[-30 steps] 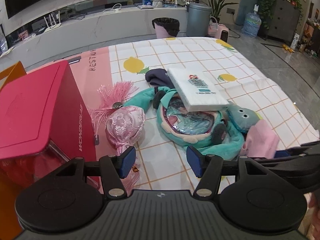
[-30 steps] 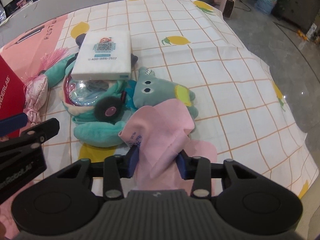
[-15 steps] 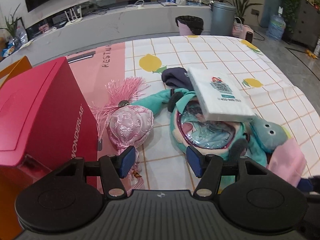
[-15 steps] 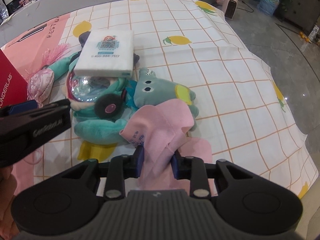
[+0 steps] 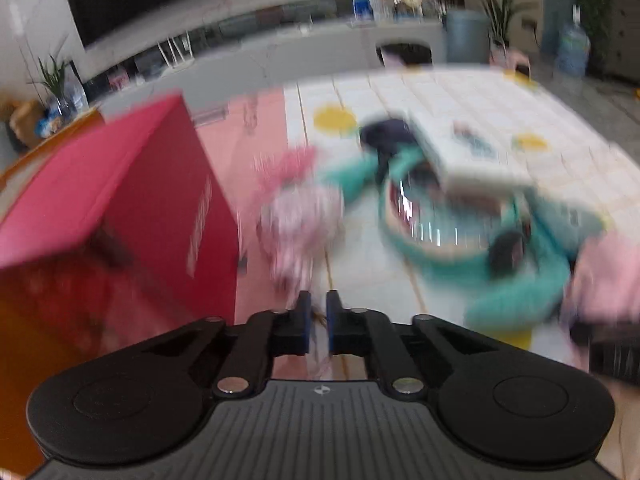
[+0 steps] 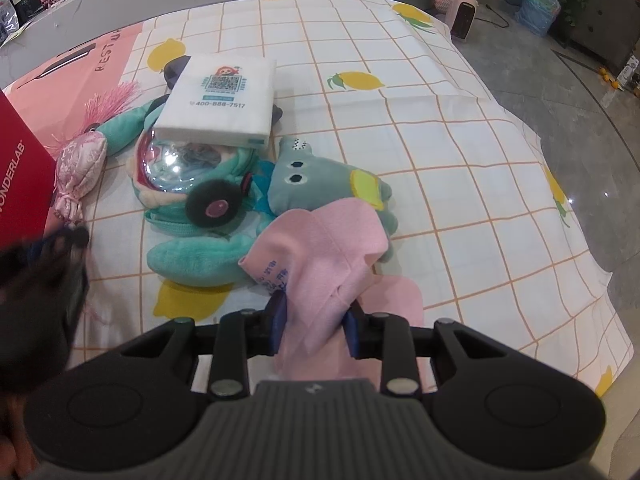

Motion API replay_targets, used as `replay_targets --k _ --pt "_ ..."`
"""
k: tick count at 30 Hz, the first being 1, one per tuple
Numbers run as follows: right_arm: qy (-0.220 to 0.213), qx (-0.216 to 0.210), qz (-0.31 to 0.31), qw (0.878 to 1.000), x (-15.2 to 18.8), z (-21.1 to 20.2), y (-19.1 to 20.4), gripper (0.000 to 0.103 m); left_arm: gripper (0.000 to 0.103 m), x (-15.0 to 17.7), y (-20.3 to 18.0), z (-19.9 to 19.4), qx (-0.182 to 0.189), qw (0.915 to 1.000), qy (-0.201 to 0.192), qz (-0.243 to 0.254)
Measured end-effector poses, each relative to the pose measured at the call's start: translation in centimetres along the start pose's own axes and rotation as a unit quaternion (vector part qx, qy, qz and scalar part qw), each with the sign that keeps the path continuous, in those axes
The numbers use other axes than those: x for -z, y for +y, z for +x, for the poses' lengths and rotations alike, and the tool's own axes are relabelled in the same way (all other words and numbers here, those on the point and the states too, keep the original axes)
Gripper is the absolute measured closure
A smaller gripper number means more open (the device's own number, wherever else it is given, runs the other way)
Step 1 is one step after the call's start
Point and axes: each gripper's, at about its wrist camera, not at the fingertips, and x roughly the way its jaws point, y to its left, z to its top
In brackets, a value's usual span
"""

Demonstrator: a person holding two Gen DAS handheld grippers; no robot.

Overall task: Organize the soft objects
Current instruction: 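Move the left tool toward the pink satin bundle while the right tool holds the pink cloth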

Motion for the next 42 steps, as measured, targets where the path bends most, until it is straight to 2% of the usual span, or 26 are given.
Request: replay_targets --k 2,9,15,18,20,22,24,26,28,29,32,36,38,41,42 --pt "0.0 0.0 0.0 1.0 0.0 0.0 0.0 0.074 0.098 1.1 0.5 -0.9 0.008 1.0 0.002 0.001" --pt "0.001 0.001 -0.004 1.0 0.1 0.0 -0.1 0.073 0.098 3.3 2.9 -3.5 0.074 0.9963 0.043 -0.008" --pt "0.002 0.001 -0.005 1.0 0.1 0.0 0.0 0.073 0.098 4.8 3.4 -5.2 0.087 0.9939 0.066 0.016" --pt "0.002 0.001 -0.006 1.0 0.1 0.0 -0.1 0.073 0.097 5.9 3.4 -6.3 0.086 0.9939 0.063 0.027" --pt "0.002 0.002 -0.008 1.0 0.1 -0.1 0.0 0.072 0.087 6.2 3.8 -6.7 0.096 0.9938 0.054 0.015" --pt "0.003 0.003 -0.01 1.0 0.1 -0.1 0.0 0.072 0.053 6.1 4.5 -7.1 0.106 0.9938 0.033 -0.008" --pt "0.003 0.003 -0.012 1.0 0.1 -0.1 0.1 0.072 0.034 5.6 4.9 -7.6 0.114 0.9933 0.003 -0.021" --pt "0.004 0.003 -0.013 1.0 0.2 -0.2 0.1 0.072 0.032 5.0 5.2 -8.3 0.125 0.9916 -0.026 -0.023" --pt "0.004 0.004 -0.014 1.0 0.2 -0.2 0.1 0.071 0.017 4.5 5.2 -8.9 0.129 0.9894 -0.059 -0.03" --pt "0.004 0.003 -0.014 1.0 0.2 -0.2 0.1 0.071 0.016 4.1 5.0 -8.7 0.124 0.9891 -0.072 -0.033" --pt "0.005 0.004 -0.015 1.0 0.2 -0.2 0.1 0.07 0.017 2.9 3.8 -7.0 0.082 0.9932 -0.072 -0.04" --pt "0.004 0.008 -0.018 1.0 0.3 -0.2 0.3 0.07 0.018 2.6 2.9 -4.8 0.063 0.9934 -0.074 -0.061" --pt "0.003 0.005 -0.012 1.0 0.3 -0.2 0.1 0.07 0.024 2.5 2.9 -3.7 0.063 0.9932 -0.069 -0.069" --pt "0.003 -0.004 0.001 1.0 0.4 -0.1 -0.4 0.07 0.033 2.6 3.3 -2.6 0.086 0.9904 -0.061 -0.089" --pt "0.003 -0.005 0.001 1.0 0.4 -0.1 -0.4 0.07 0.047 2.6 3.2 -2.2 0.085 0.9903 -0.059 -0.092"
